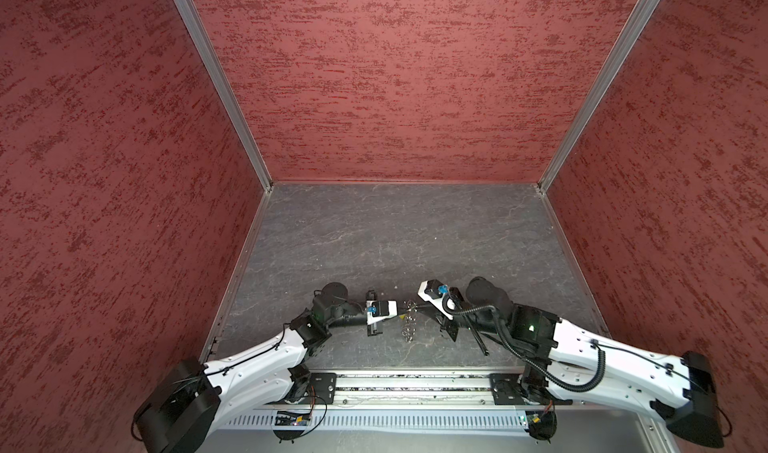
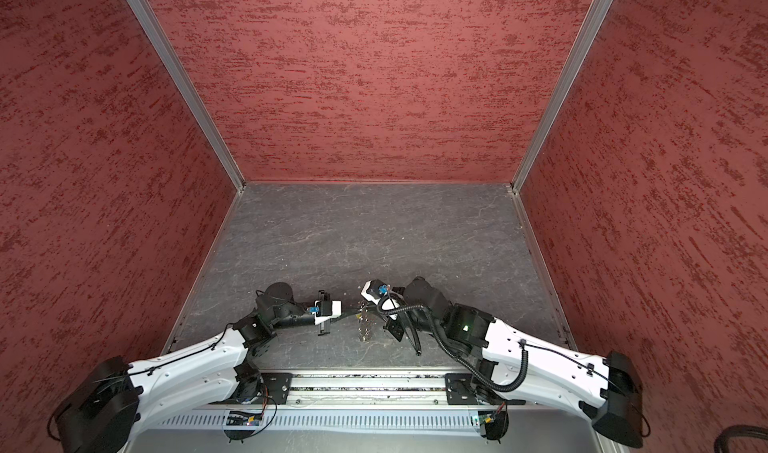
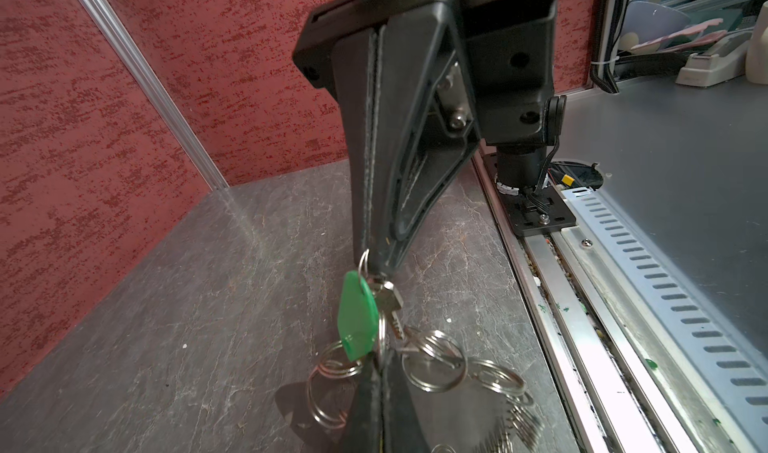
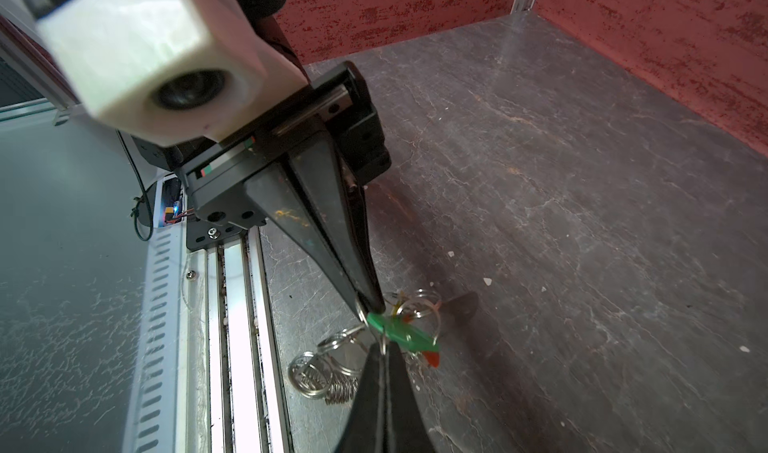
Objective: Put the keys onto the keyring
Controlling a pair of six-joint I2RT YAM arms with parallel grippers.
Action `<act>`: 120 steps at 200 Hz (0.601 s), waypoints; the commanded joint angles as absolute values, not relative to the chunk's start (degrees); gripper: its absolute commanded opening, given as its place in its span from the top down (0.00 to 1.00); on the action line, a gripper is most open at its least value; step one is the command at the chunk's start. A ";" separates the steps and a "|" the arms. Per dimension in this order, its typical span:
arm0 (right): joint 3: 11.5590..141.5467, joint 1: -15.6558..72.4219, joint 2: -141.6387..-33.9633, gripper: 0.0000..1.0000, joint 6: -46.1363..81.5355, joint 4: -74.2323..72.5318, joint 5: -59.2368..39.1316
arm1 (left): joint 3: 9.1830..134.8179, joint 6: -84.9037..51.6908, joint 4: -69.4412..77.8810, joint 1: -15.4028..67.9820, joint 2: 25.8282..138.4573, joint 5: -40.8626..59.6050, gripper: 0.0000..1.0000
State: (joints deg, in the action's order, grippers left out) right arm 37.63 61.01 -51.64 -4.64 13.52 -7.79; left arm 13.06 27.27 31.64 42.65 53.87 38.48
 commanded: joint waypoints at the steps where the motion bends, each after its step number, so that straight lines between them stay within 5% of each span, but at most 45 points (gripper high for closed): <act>1: 38.16 60.91 -51.27 1.00 -3.98 16.35 -7.66 | 11.61 25.97 38.93 41.25 53.15 39.40 1.00; 59: 40.44 60.20 -47.14 1.00 -4.33 21.69 1.51 | 9.92 25.27 40.39 39.90 49.51 41.55 1.00; 120: 39.18 60.43 -49.51 1.00 -6.58 16.08 -13.53 | 10.21 25.27 40.39 39.81 50.13 44.02 1.00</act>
State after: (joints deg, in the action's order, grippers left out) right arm 38.83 60.49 -48.77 -5.15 19.53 -6.94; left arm 10.07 26.13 37.80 40.12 49.93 42.09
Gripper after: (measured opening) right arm 0.040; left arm 0.046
